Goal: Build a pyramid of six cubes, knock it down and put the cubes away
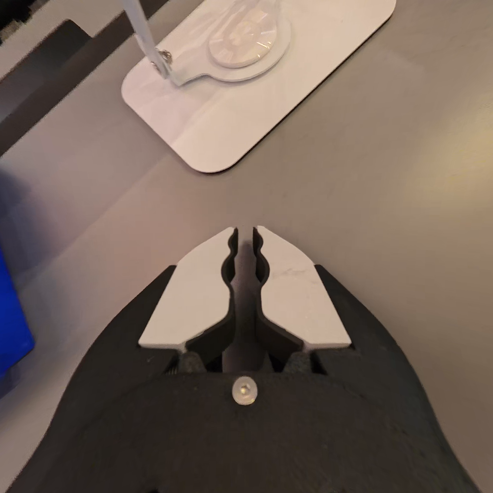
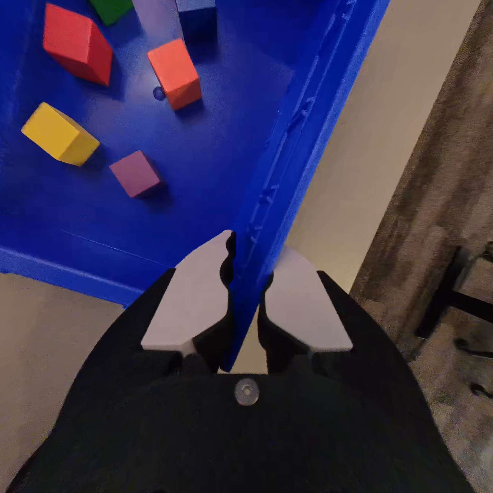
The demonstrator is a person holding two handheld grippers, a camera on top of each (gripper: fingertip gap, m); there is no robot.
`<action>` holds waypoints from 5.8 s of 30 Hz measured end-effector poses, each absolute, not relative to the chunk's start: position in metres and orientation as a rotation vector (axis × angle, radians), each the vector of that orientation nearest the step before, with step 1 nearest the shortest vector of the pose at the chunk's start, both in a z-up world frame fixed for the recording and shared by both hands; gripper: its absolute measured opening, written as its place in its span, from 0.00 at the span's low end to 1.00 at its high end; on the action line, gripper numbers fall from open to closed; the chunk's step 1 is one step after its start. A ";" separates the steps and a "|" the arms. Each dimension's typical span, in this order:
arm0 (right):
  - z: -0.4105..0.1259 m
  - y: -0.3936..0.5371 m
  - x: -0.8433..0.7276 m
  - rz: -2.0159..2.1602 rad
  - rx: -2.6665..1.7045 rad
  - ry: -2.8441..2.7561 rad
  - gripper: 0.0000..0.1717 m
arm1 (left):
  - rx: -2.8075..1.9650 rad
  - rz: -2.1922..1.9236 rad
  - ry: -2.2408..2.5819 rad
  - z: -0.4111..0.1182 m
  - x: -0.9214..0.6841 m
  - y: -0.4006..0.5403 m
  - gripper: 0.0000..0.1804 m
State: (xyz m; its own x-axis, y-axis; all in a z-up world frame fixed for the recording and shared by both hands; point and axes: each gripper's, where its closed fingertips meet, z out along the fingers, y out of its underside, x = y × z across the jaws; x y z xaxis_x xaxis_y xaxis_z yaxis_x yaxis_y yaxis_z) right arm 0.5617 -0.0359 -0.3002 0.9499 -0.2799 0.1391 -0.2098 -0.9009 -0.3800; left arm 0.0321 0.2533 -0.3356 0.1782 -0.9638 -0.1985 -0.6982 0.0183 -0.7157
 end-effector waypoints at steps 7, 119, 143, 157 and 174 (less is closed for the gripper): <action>-0.300 -0.045 0.549 -0.076 -2.753 0.329 0.04 | -1.643 -0.349 1.174 -0.265 -0.040 0.318 0.16; -0.295 0.092 0.024 0.171 -1.738 -2.180 0.33 | -1.849 -0.197 0.503 -0.173 -0.400 0.425 0.03; -0.318 0.126 -0.014 0.177 -1.917 -2.099 0.16 | -1.758 -0.251 0.406 -0.136 -0.447 0.386 0.04; -0.320 0.237 -0.080 0.151 -2.255 -1.673 0.15 | -1.676 -0.292 0.342 -0.113 -0.490 0.329 0.05; -0.321 0.375 -0.117 0.067 -2.495 -1.207 0.15 | -1.657 -0.339 0.368 -0.124 -0.499 0.304 0.05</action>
